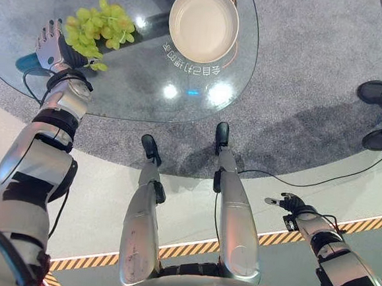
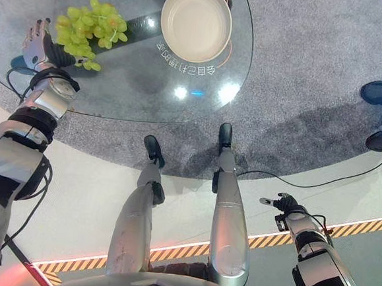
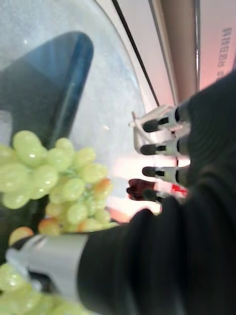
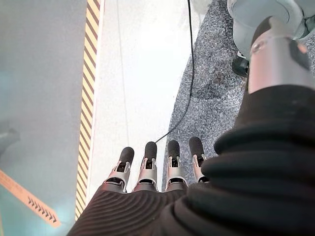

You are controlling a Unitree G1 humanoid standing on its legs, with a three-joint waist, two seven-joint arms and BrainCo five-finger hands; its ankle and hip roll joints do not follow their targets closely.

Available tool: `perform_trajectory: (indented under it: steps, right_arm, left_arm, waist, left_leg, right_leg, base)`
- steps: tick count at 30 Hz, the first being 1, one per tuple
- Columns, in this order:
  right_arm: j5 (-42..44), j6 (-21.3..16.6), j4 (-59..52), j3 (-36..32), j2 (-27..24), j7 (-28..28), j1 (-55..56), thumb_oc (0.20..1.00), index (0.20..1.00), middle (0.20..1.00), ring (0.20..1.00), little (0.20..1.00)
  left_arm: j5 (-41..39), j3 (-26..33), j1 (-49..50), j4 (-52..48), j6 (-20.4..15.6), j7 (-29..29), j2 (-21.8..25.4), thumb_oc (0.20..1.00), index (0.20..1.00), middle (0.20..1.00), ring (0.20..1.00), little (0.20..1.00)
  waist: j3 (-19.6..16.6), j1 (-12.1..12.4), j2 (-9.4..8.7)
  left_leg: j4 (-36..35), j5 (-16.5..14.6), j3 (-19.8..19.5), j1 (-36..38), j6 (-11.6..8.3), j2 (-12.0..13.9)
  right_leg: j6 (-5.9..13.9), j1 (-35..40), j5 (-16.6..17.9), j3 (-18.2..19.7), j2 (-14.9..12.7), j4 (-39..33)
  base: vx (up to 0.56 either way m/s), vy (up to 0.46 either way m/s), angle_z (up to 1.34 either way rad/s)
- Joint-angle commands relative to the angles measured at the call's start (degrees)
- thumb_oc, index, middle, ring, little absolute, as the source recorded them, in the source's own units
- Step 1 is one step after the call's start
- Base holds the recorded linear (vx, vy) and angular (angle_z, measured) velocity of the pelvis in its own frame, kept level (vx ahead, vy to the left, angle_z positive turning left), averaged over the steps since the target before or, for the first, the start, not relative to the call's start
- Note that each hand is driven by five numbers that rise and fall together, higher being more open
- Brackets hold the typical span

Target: Pick up fruits into the plate

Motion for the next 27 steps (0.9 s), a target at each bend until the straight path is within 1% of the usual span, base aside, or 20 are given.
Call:
perform_trajectory:
  steps: [1, 6, 8, 10, 13, 14, 15, 16, 19, 22, 26, 27]
  right_arm:
    - [1.5, 0.8, -1.4, 2.1, -2.8, -0.7, 2.4, 1.0, 1.0, 1.0, 1.0, 1.0]
    - [2.2, 0.2, -2.6, 2.0, -3.2, -1.0, 2.9, 1.0, 1.0, 1.0, 1.0, 1.0]
    - [2.4, 0.4, -3.0, 1.9, -3.1, -1.2, 3.0, 1.0, 1.0, 1.0, 1.0, 1.0]
    - [2.3, 0.5, -3.2, 2.0, -2.9, -1.2, 3.6, 1.0, 1.0, 1.0, 1.0, 1.0]
    - [2.2, 0.3, -3.1, 1.9, -2.9, -1.1, 3.8, 1.0, 1.0, 1.0, 1.0, 1.0]
    - [2.0, -0.2, -2.8, 2.0, -2.7, -1.0, 4.4, 1.0, 1.0, 1.0, 1.0, 1.0]
    - [2.0, -0.3, -2.8, 2.1, -2.6, -1.1, 4.6, 1.0, 1.0, 1.0, 1.0, 1.0]
    - [2.3, -0.5, -2.8, 2.2, -2.3, -1.1, 5.1, 1.0, 1.0, 1.0, 1.0, 1.0]
    - [2.8, -0.8, -2.7, 2.3, -2.1, -1.2, 5.4, 1.0, 1.0, 1.0, 1.0, 1.0]
    - [3.6, -1.5, -2.5, 2.4, -1.9, -1.4, 5.4, 1.0, 1.0, 1.0, 1.0, 1.0]
    - [4.4, -1.8, -2.6, 2.5, -1.8, -1.6, 5.4, 1.0, 1.0, 1.0, 1.0, 1.0]
    - [5.1, -1.6, -3.1, 2.6, -1.7, -1.8, 5.3, 1.0, 1.0, 1.0, 1.0, 1.0]
  left_arm:
    - [1.3, -0.5, -4.6, 1.8, 1.1, 1.2, 5.1, 1.0, 1.0, 1.0, 1.0, 1.0]
    - [-1.2, -0.7, -5.8, 1.8, 1.2, 3.1, 5.4, 1.0, 1.0, 1.0, 1.0, 1.0]
    - [-3.2, 0.1, -5.7, 2.0, 1.0, 4.6, 5.4, 1.0, 1.0, 1.0, 1.0, 1.0]
    - [-7.4, 2.0, -5.3, 1.9, 0.0, 6.9, 5.6, 1.0, 1.0, 1.0, 1.0, 1.0]
    - [-8.1, 2.4, -5.2, 1.9, -0.2, 7.3, 5.5, 1.0, 1.0, 1.0, 1.0, 1.0]
    - [-12.1, 4.2, -5.1, 2.2, -1.2, 8.4, 5.4, 1.0, 1.0, 1.0, 1.0, 1.0]
    - [-12.6, 4.6, -5.0, 2.3, -1.4, 8.5, 5.3, 1.0, 1.0, 1.0, 1.0, 1.0]
    - [-15.6, 6.0, -5.0, 2.6, -1.5, 9.8, 4.9, 1.0, 1.0, 1.0, 1.0, 1.0]
    - [-17.5, 7.5, -5.1, 3.5, -0.9, 11.9, 4.5, 1.0, 1.0, 1.0, 1.0, 1.0]
    - [-20.8, 8.7, -6.1, 5.5, 0.7, 14.3, 4.6, 1.0, 1.0, 1.0, 1.0, 1.0]
    - [-21.4, 9.0, -6.7, 6.7, 1.4, 14.5, 4.7, 1.0, 1.0, 1.0, 1.0, 1.0]
    - [-22.7, 9.3, -7.2, 7.7, 1.9, 14.1, 4.8, 1.0, 1.0, 1.0, 1.0, 1.0]
  waist:
    - [-0.5, -0.6, -1.0]
    - [-0.5, -1.1, -1.04]
    - [-0.5, -1.1, -1.02]
    - [-0.5, -1.1, -1.07]
    - [-0.5, -1.2, -1.1]
    - [-0.5, -1.3, -1.19]
    - [-0.5, -1.3, -1.24]
    - [-0.5, -1.3, -1.45]
    - [-0.5, -1.4, -1.7]
    - [-0.5, -1.5, -2.2]
    - [-0.5, -1.5, -2.6]
    - [-0.5, -1.5, -2.97]
  left_leg:
    - [9.6, -8.2, 1.0, -5.8, 0.73, -4.3]
    - [11.0, -8.5, 0.8, -7.6, 0.8, -4.2]
    - [11.4, -8.7, 0.6, -8.1, 0.85, -4.3]
    - [11.6, -8.9, 0.4, -8.4, 0.84, -4.3]
    - [11.7, -8.9, 0.3, -8.5, 0.84, -4.2]
    - [12.2, -9.0, 0.2, -8.9, 0.86, -4.2]
    - [12.3, -9.1, 0.2, -9.0, 0.87, -4.1]
    - [12.6, -9.2, 0.0, -9.1, 0.85, -4.1]
    - [12.8, -9.3, -0.1, -9.4, 0.85, -4.0]
    - [13.3, -9.5, -0.2, -9.8, 0.78, -3.8]
    - [13.5, -9.6, -0.3, -10.0, 0.75, -3.7]
    - [13.9, -9.7, -0.4, -10.3, 0.76, -3.6]
  right_leg:
    - [-1.94, -2.0, -8.3, -1.0, 4.3, 7.3]
    - [-2.19, -3.8, -8.7, -0.5, 4.7, 8.5]
    - [-2.24, -4.4, -8.9, -0.3, 4.8, 9.0]
    - [-2.35, -4.8, -9.2, -0.1, 5.0, 9.3]
    - [-2.37, -4.9, -9.2, -0.1, 5.0, 9.4]
    - [-2.51, -5.2, -9.5, 0.1, 5.1, 9.8]
    - [-2.54, -5.3, -9.5, 0.1, 5.2, 9.9]
    - [-2.61, -5.4, -9.7, 0.2, 5.3, 10.1]
    - [-2.75, -5.6, -9.9, 0.2, 5.4, 10.3]
    - [-2.87, -5.9, -10.2, 0.2, 5.5, 10.6]
    - [-2.93, -6.0, -10.1, 0.2, 5.5, 10.6]
    - [-3.01, -6.3, -10.1, 0.3, 5.6, 10.8]
  base:
    - [0.0, 0.0, 0.0]
    - [0.02, -0.001, -0.02]
    - [0.04, 0.001, -0.03]
    - [0.02, -0.001, -0.01]
    - [0.0, 0.0, 0.0]
    - [0.03, -0.006, 0.0]
    - [0.04, -0.019, 0.03]
    - [0.03, -0.022, 0.04]
    - [0.01, -0.008, 0.01]
    - [0.0, 0.0, 0.0]
    - [0.01, -0.01, 0.0]
    - [0.02, -0.038, 0.0]
